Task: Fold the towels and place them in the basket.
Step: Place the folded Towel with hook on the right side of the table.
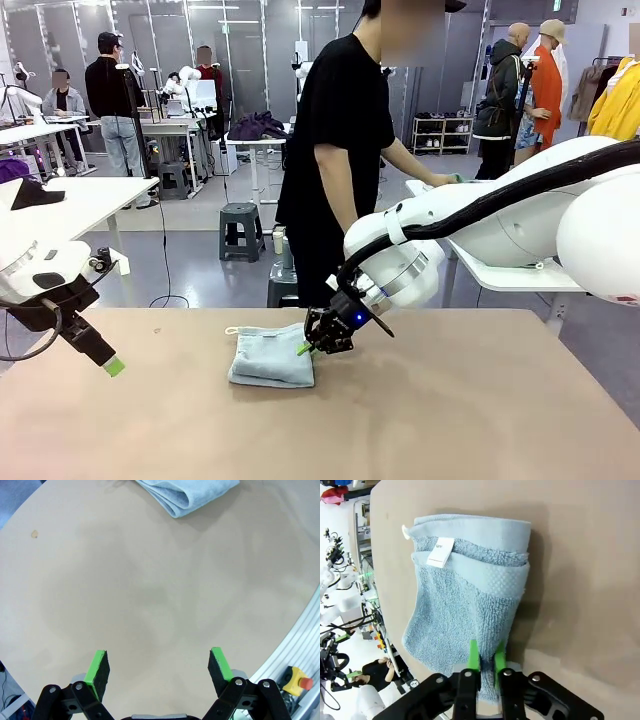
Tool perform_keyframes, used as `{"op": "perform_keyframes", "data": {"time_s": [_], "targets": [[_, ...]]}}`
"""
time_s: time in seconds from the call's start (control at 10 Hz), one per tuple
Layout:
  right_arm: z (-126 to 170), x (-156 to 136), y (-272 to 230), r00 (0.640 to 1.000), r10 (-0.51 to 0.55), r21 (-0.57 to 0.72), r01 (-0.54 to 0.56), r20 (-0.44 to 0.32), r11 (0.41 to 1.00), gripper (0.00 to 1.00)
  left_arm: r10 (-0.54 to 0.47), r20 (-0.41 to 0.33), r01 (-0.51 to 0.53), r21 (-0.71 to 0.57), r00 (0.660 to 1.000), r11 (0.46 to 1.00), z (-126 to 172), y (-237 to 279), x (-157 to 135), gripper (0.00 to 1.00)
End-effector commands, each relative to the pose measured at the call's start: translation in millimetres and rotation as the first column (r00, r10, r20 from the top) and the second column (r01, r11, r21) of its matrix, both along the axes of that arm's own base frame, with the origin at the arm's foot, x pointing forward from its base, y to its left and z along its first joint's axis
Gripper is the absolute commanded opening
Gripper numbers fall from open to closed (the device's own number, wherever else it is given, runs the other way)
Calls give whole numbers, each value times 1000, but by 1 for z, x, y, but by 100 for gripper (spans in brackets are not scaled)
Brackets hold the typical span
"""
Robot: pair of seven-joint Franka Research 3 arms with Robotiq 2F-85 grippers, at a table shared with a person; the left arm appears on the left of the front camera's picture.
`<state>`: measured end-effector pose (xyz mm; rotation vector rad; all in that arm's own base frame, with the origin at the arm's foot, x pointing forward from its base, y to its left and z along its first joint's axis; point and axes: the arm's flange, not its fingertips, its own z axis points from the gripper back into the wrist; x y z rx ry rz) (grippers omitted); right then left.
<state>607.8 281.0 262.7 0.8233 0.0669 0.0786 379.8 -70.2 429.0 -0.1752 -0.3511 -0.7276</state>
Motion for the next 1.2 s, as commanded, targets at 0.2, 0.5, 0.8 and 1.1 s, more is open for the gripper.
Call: {"op": "perform_keyframes", "data": {"time_s": [0.2, 0.5, 0.8, 1.1], "targets": [[0, -15, 3, 999, -4, -15, 4, 45, 1000, 0, 11, 3, -11, 11, 1000, 1000, 1, -2, 2, 100], [0, 0, 1, 1000, -1, 2, 1, 2, 1000, 0, 11, 3, -11, 11, 1000, 1000, 1, -2, 2, 100], [0, 0, 1, 1000, -1, 2, 1, 2, 1000, 0, 11, 3, -11, 11, 1000, 1000, 1, -2, 2, 100], [23, -30, -45, 996, 86, 66, -84, -32, 994, 5, 11, 3, -11, 11, 1000, 1000, 1, -2, 2, 100]]}}
